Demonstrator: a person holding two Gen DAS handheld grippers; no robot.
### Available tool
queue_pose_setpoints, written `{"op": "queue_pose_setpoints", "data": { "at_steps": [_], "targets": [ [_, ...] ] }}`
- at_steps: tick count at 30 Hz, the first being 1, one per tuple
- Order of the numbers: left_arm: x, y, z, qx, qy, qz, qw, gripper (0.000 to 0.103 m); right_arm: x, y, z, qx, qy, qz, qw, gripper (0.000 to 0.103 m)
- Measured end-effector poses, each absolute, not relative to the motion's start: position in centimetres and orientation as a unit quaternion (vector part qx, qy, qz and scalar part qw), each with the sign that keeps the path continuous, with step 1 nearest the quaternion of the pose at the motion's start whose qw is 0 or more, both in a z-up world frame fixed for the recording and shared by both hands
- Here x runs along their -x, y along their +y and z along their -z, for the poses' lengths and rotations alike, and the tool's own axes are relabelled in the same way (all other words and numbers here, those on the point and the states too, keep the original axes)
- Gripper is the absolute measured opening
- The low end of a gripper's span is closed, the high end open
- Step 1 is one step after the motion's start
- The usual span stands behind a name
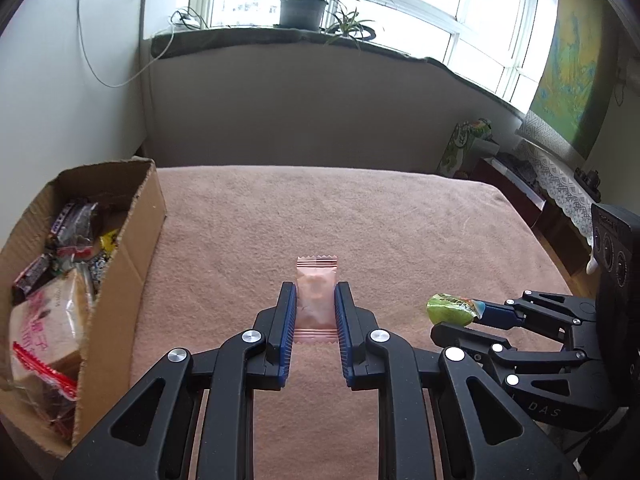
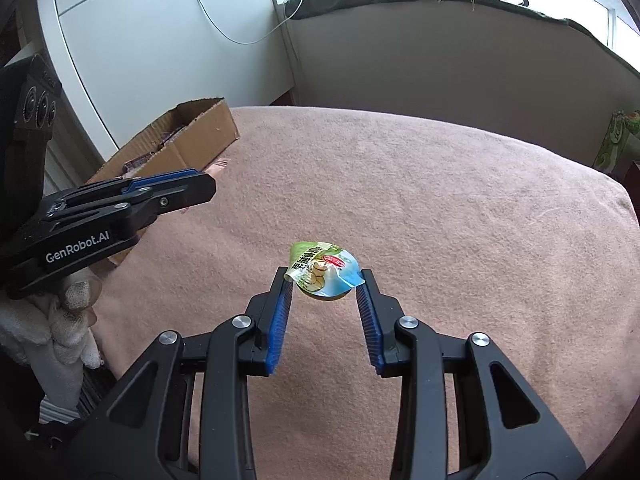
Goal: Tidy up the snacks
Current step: 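Carry the pink candy and green pouch over the box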
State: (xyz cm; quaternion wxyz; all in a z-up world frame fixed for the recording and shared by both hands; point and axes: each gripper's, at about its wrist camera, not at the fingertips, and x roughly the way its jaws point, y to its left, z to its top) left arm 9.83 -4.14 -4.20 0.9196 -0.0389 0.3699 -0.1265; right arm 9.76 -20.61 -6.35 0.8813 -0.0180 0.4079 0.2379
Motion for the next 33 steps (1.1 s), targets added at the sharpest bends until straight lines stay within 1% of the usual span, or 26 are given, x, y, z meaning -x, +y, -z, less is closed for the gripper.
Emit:
{"op": "queue_pose_setpoints", "data": {
  "at_steps": [8,19,26,33],
  "targets": [
    [-7.0,-2.7,1.5,0.031,0.334,0.119,0.935,0.018,-8.9,-19.4,3.9,0.017,0.384,-0.244,0.89,0.035],
    [-5.0,0.1,-0.4,0.041,0.304,0.107,0.946,0.018,-8.5,-16.4,1.2,0.031,0.36,-0.266,0.894,0.035],
    [-3.7,3.8,-1.1,0.068,0.288,0.079,0.952,0.018,-9.0,-13.5,-0.2,0.038,0.348,-0.285,0.893,0.035],
    [-3.6,9.7,-1.3,0.096,0.283,0.028,0.954,0.018,-10.4,-9.9,-1.7,0.047,0.333,-0.308,0.89,0.035]
  ]
}}
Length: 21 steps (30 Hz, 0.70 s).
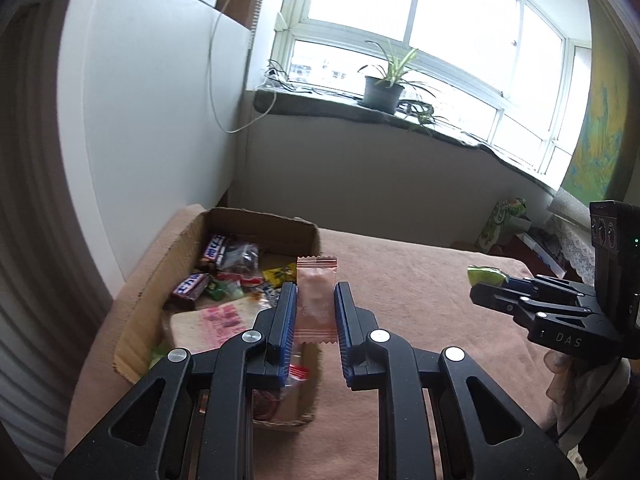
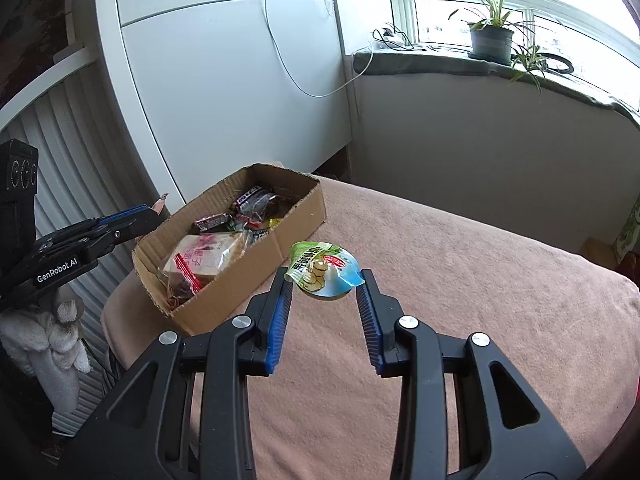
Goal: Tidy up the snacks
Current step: 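Carry the pink candy and green pouch over the box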
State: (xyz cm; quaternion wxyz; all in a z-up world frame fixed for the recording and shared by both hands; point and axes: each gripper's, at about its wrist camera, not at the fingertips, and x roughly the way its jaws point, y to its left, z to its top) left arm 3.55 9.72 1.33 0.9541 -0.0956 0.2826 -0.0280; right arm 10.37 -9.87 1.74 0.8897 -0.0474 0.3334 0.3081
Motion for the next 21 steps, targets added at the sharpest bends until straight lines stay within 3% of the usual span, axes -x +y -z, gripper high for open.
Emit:
{"op": "queue_pose_setpoints", "data": {
  "at_steps": [9,21],
  "targets": [
    [-5.9,14.3,-1.4,0.106,0.288,-0.009,0.952,0.018,-14.3,-3.4,-3.1,0.062,0.326,-0.34,0.88,0.035],
    [-10.9,15.6,0.1,0.096,0.324,-0.019,0.941,0.018,-21.0,3.6,-0.8,0.087,0.362,-0.338,0.865,0.035]
  ]
}}
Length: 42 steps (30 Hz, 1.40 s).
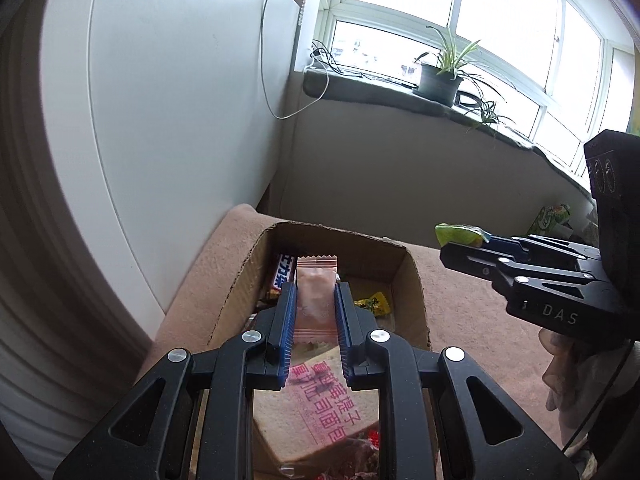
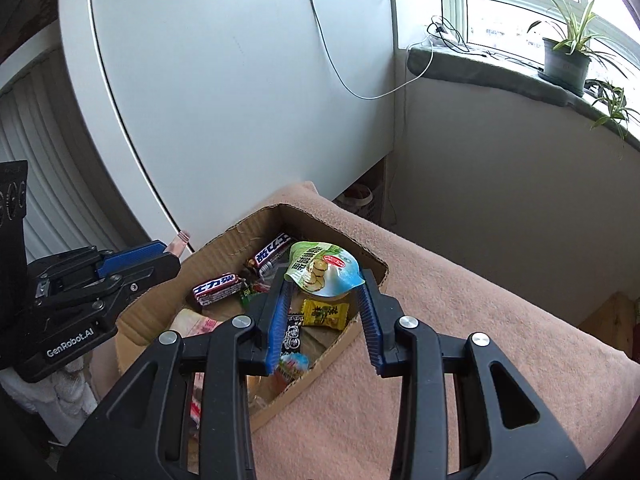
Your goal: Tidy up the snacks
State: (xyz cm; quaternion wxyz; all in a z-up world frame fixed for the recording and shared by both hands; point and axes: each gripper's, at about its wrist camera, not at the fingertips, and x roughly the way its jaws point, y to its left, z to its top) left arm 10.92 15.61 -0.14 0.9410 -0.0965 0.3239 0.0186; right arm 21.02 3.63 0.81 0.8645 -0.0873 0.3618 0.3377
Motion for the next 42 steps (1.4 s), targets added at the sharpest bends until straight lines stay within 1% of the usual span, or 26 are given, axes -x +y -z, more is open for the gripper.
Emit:
{"op": "queue_pose_setpoints", "data": {
  "at_steps": [7,10,13,20,22,23,24,25,26,34,35,37,39,42],
  "targets": [
    [-13.0,15.7,1.2,0.095,0.342,-0.018,0.935,0.018,-24.2,5.9,2.5,0.093,0.399,-0.329,0.851,0.035],
    [-13.7,15.6,2.2,0.088,0.356,-0.02,0.93,0.018,-24.8,6.3,3.6,0.097,0.409,-0.325,0.847,0.037],
    [-14.0,15.8,2.9,0.087,0.365,-0.025,0.927,0.018,-25.2,6.5,4.2,0.1,0.414,-0.324,0.845,0.041],
    [-14.0,16.2,3.1,0.092,0.37,-0.029,0.924,0.019,-25.6,6.9,4.4,0.11,0.413,-0.324,0.844,0.042],
    [-14.0,16.2,3.0,0.091,0.37,-0.029,0.924,0.02,-25.6,7.1,4.4,0.115,0.409,-0.319,0.848,0.056],
    [-14.1,16.1,3.0,0.089,0.371,-0.03,0.924,0.027,-25.4,7.0,4.2,0.116,0.403,-0.317,0.851,0.059],
    [-14.3,16.1,2.9,0.086,0.371,-0.034,0.924,0.038,-25.3,6.9,4.0,0.117,0.4,-0.316,0.853,0.063],
    [-14.2,16.2,2.9,0.085,0.371,-0.039,0.924,0.044,-25.2,6.8,3.7,0.117,0.396,-0.313,0.855,0.067],
    [-14.2,16.3,2.8,0.085,0.369,-0.042,0.925,0.049,-25.2,6.6,3.5,0.118,0.393,-0.31,0.857,0.068],
    [-13.0,16.4,2.0,0.079,0.358,-0.05,0.929,0.049,-24.2,5.7,2.8,0.12,0.396,-0.303,0.858,0.069],
    [-12.8,16.4,1.8,0.077,0.356,-0.052,0.93,0.049,-24.0,5.5,2.7,0.118,0.396,-0.303,0.859,0.071],
    [-12.2,16.4,1.6,0.077,0.351,-0.055,0.931,0.049,-23.2,5.1,2.2,0.116,0.387,-0.303,0.863,0.087],
    [-11.6,16.5,1.3,0.08,0.346,-0.059,0.933,0.05,-22.3,4.7,1.7,0.115,0.377,-0.304,0.867,0.091],
    [-10.5,16.5,1.0,0.086,0.338,-0.065,0.935,0.053,-21.1,4.1,1.1,0.108,0.373,-0.305,0.87,0.091]
  ]
}}
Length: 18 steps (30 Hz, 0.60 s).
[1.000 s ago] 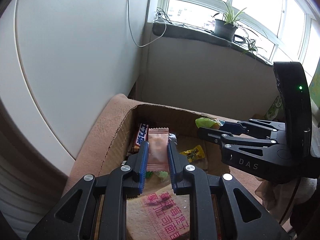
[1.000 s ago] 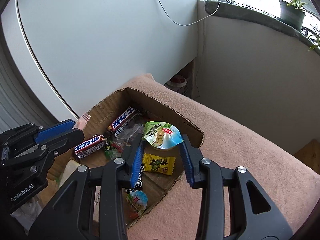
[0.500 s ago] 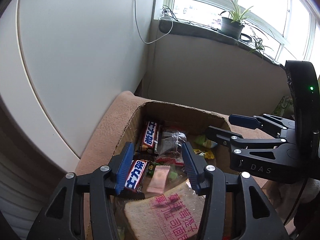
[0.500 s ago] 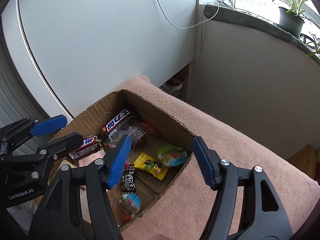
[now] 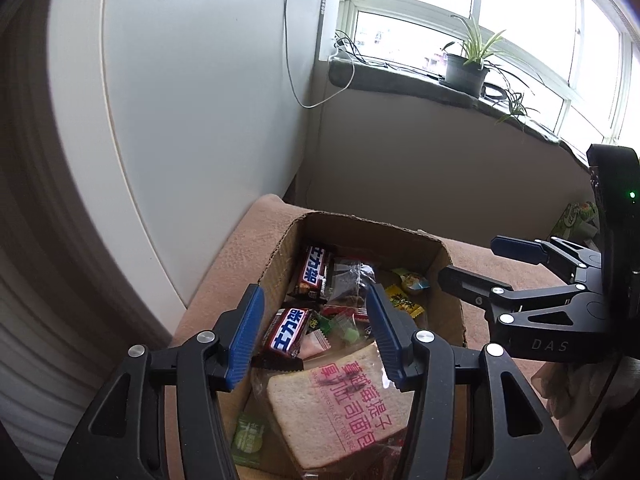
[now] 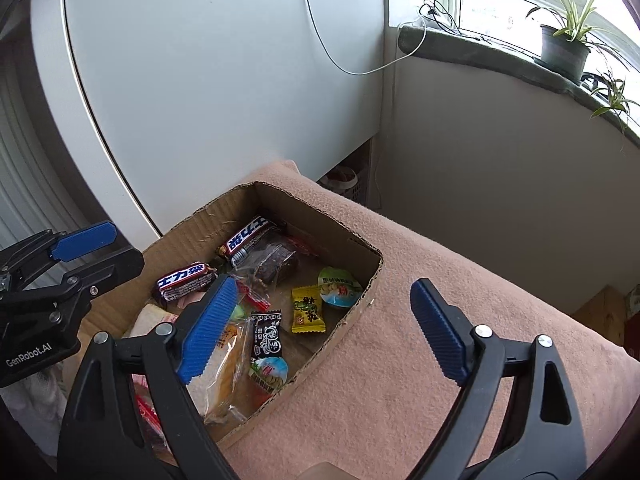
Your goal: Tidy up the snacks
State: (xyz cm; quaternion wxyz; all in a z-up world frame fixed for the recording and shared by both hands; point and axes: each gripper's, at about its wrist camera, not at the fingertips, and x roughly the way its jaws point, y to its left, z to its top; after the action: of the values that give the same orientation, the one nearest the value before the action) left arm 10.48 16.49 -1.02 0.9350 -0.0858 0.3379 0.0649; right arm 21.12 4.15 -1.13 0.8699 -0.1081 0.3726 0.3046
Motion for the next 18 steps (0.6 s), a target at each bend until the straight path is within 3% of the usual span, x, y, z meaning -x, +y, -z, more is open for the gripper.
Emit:
{"op": "queue_pose_setpoints", "data": {
  "at_steps": [4,18],
  "targets": [
    [-9.0,16.4,0.9,0.085,0.331,-0.075,0.937,0.062,-19.6,3.3,0.8,0.101,0.375,-0.292,0.874,0.091],
    [-2.9,14.7,-1.0,0.098,0.286,-0.098,0.948,0.072,-12.1,0.7,-2.5,0.094,0.32,-0.277,0.901,0.091]
  ]
}}
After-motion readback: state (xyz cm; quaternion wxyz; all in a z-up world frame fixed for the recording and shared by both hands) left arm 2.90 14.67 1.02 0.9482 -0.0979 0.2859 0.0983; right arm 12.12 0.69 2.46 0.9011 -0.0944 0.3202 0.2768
